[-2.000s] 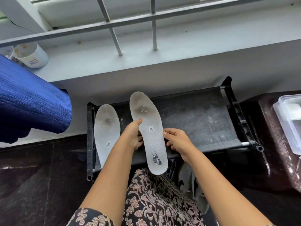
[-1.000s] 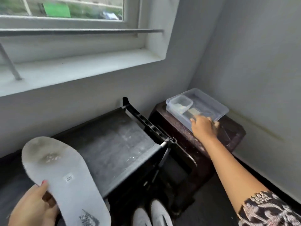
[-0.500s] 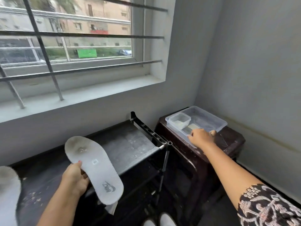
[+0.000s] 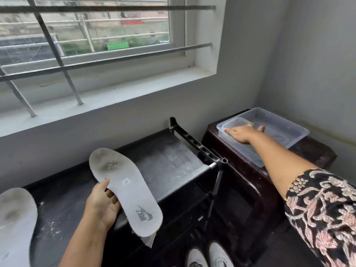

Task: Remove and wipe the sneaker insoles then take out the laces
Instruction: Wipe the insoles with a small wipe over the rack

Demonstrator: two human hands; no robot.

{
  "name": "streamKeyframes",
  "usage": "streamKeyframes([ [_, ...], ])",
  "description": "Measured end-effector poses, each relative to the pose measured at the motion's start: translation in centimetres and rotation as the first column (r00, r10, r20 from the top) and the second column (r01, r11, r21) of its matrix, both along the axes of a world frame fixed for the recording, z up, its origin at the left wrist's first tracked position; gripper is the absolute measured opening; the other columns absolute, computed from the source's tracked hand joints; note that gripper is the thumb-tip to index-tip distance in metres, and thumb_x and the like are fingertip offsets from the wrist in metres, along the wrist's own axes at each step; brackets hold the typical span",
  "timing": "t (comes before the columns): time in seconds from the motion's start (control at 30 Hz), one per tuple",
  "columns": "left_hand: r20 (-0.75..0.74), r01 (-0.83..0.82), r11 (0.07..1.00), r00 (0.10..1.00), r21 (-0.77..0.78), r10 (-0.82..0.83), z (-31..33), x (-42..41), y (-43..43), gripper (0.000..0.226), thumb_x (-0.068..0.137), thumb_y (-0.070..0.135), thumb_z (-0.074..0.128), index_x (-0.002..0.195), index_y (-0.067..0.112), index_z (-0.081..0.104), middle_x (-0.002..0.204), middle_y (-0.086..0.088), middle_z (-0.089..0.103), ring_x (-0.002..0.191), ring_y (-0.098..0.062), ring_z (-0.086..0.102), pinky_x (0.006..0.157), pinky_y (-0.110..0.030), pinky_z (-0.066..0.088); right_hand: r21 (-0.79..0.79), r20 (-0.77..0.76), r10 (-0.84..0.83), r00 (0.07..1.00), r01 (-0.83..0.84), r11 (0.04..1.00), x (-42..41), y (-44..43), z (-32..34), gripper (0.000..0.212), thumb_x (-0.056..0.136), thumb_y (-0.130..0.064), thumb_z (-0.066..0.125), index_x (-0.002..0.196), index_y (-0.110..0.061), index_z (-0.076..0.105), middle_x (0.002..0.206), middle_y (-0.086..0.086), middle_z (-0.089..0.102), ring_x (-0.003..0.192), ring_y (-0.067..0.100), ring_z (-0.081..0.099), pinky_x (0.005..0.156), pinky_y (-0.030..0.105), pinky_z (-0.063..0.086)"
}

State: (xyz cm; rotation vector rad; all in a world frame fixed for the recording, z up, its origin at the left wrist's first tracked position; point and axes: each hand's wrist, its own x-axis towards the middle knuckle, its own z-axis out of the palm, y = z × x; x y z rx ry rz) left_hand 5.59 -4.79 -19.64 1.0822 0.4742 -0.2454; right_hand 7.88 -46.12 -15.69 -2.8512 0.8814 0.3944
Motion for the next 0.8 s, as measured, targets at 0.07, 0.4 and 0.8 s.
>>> streamKeyframes([
  [0.07, 0.008, 0.007, 1.0, 1.0, -0.004, -0.007, -0.4, 0.1, 0.1, 0.033, 0.1, 0.024, 0.04, 0.128, 0.007, 0.047, 0.094, -0.007, 0.061, 0.082, -0.02, 0.06, 0.066, -0.033, 0.047, -0.001, 0.002, -0.023, 1.0, 0.023, 1.0, 0.2, -0.1, -0.3, 0.07, 0.088, -0.071, 0.012, 0.139, -0.034, 0.04, 0.155, 0.014, 0.019, 0.145, 0.033, 0.006, 0.11, 0.061, -0.003],
  [0.4, 0.061, 0.008, 1.0, 0.998, -0.006, -0.007, -1.0, -0.2, 0.2, 0.021, 0.099, 0.02, 0.041, 0.118, 0.013, 0.049, 0.099, -0.009, 0.061, 0.082, -0.019, 0.061, 0.066, -0.033, 0.048, -0.041, 0.036, -0.05, 0.998, 0.051, 0.998, 1.1, -0.9, -1.0, 0.079, 0.089, -0.069, 0.009, 0.135, -0.019, 0.05, 0.148, 0.014, 0.037, 0.141, 0.033, 0.022, 0.111, 0.058, -0.006],
  [0.8, 0.041, 0.008, 0.997, 0.999, -0.072, -0.005, 0.6, -2.3, 1.6, 0.035, 0.098, 0.029, 0.045, 0.13, 0.014, 0.047, 0.105, -0.009, 0.063, 0.089, -0.027, 0.062, 0.071, -0.042, 0.051, 0.735, 0.622, -0.774, 0.123, -0.433, 0.522, -2.7, 9.1, 6.1, 0.017, 0.079, -0.002, 0.07, 0.095, -0.003, 0.07, 0.077, -0.004, 0.074, 0.068, 0.003, 0.065, 0.071, 0.018, 0.052],
])
